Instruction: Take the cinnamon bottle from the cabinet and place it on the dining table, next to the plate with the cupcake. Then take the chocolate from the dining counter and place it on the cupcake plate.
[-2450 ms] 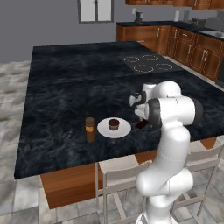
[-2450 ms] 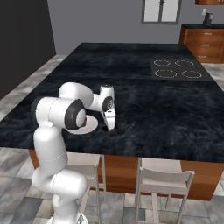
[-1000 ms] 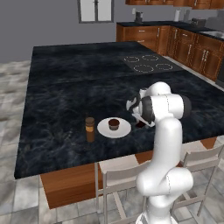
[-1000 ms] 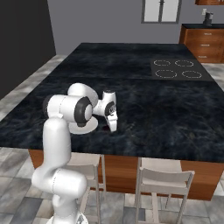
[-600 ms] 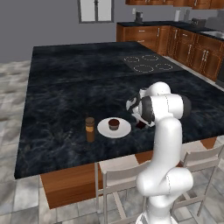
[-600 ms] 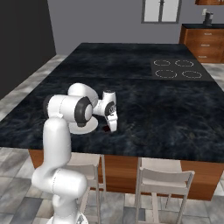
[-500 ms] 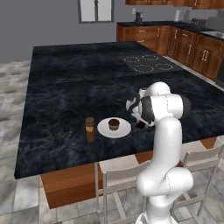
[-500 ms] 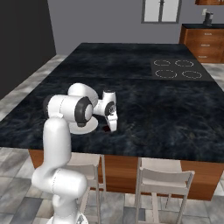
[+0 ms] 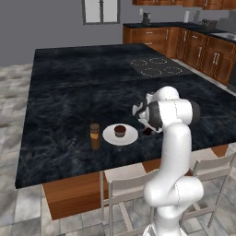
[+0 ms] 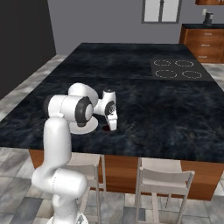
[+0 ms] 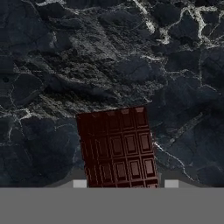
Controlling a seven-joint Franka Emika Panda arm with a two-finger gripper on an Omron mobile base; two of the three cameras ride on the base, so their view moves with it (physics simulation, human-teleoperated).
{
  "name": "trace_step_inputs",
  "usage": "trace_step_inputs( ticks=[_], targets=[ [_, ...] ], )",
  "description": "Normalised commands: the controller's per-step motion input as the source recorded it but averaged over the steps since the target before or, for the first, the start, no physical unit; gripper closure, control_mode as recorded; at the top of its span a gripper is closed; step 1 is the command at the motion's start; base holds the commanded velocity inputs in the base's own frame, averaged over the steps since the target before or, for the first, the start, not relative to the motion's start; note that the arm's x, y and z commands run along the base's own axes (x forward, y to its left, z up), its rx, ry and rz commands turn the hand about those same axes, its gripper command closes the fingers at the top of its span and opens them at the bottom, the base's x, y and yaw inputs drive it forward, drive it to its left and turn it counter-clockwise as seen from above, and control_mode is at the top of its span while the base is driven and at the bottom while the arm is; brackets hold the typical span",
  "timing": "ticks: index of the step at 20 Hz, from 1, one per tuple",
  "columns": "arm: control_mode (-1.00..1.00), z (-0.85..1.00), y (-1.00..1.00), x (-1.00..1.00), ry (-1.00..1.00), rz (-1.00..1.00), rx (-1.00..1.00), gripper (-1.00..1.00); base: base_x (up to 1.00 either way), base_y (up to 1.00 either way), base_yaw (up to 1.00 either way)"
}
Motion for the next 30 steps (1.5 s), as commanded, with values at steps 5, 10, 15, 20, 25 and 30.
trace_step_inputs(
  ticks=[5, 10, 15, 20, 25, 30],
  targets=[
    [-1.00, 0.29, 0.03, -0.12, -0.02, 0.02, 0.05, 1.00, 0.00, 0.00, 0.00],
    [-1.00, 0.60, 0.21, -0.20, -0.02, 0.16, 0.09, 1.00, 0.00, 0.00, 0.00],
    [-1.00, 0.26, 0.59, -0.08, 0.00, 0.27, 0.00, 1.00, 0.00, 0.00, 0.00],
    [-1.00, 0.00, 0.70, 0.00, 0.00, 0.30, 0.00, 1.00, 0.00, 0.00, 0.00],
    [-1.00, -0.07, 0.31, 0.02, 0.00, 0.18, 0.00, 1.00, 0.00, 0.00, 0.00],
    [-1.00, -0.16, 0.03, 0.00, 0.00, 0.11, 0.00, 1.00, 0.00, 0.00, 0.00]
  ],
)
